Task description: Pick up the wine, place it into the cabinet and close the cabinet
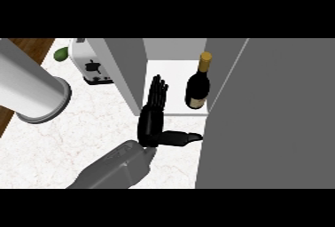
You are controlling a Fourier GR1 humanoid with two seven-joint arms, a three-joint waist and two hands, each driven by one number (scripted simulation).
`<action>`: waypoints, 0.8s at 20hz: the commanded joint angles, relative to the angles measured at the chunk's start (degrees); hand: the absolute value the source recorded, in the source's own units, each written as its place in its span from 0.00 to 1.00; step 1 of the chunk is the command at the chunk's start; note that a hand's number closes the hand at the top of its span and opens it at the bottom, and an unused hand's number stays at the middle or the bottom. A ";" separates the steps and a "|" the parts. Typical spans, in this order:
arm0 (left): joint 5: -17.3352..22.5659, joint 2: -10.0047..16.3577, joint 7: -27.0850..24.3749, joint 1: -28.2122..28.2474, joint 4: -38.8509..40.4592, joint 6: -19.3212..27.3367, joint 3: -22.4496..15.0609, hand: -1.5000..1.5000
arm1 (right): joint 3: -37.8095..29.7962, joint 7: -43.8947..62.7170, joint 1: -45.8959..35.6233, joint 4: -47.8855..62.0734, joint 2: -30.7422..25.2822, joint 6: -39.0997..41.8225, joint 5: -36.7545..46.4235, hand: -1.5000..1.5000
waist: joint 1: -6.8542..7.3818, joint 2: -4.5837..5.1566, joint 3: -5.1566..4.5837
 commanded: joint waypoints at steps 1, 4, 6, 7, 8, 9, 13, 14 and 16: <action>-4.55 4.90 0.81 7.74 -11.77 1.11 -2.87 0.00 | -0.09 -0.47 -0.82 0.99 -0.01 -0.31 1.28 0.00 | 0.37 -0.08 0.00; -7.18 8.60 4.31 7.78 -16.35 0.35 -1.74 0.00 | -2.50 0.83 -1.38 -1.47 -1.05 -0.61 -0.15 0.00 | 0.01 -0.04 0.00; -8.79 11.63 6.04 9.81 -20.65 0.37 -0.95 0.00 | -2.85 1.74 -4.03 0.13 -0.90 -1.35 -0.32 0.00 | 0.12 -0.01 0.00; -8.21 14.05 7.58 9.69 -23.59 0.33 0.19 0.00 | -5.84 1.43 -1.05 -2.30 -3.57 1.85 -4.44 0.00 | 0.01 -0.06 0.02; -9.47 15.65 7.01 12.91 -26.59 0.82 -0.79 0.00 | -5.12 1.42 -0.04 -2.88 -2.78 1.91 -6.01 0.00 | 0.09 -0.08 0.02; -10.27 12.12 8.43 11.44 -29.45 6.16 -1.66 0.00 | -5.13 -2.85 2.93 1.34 -3.20 5.35 -7.15 0.00 | 0.08 -0.05 0.07; -11.65 20.08 7.92 18.08 -36.94 -0.76 -3.04 0.00 | -2.13 0.20 -0.17 -1.78 -5.93 7.77 -5.97 1.00 | 0.45 -0.09 0.02; -10.73 22.66 9.08 16.86 -35.61 -3.55 0.40 0.00 | -0.66 2.19 1.43 -5.84 -6.71 8.28 -5.62 1.00 | -0.02 -0.06 -0.01; -11.49 25.30 9.34 20.34 -40.31 -3.70 -0.42 1.00 | -1.01 -0.46 0.10 -0.88 -7.54 11.54 -8.67 1.00 | 0.42 0.01 0.02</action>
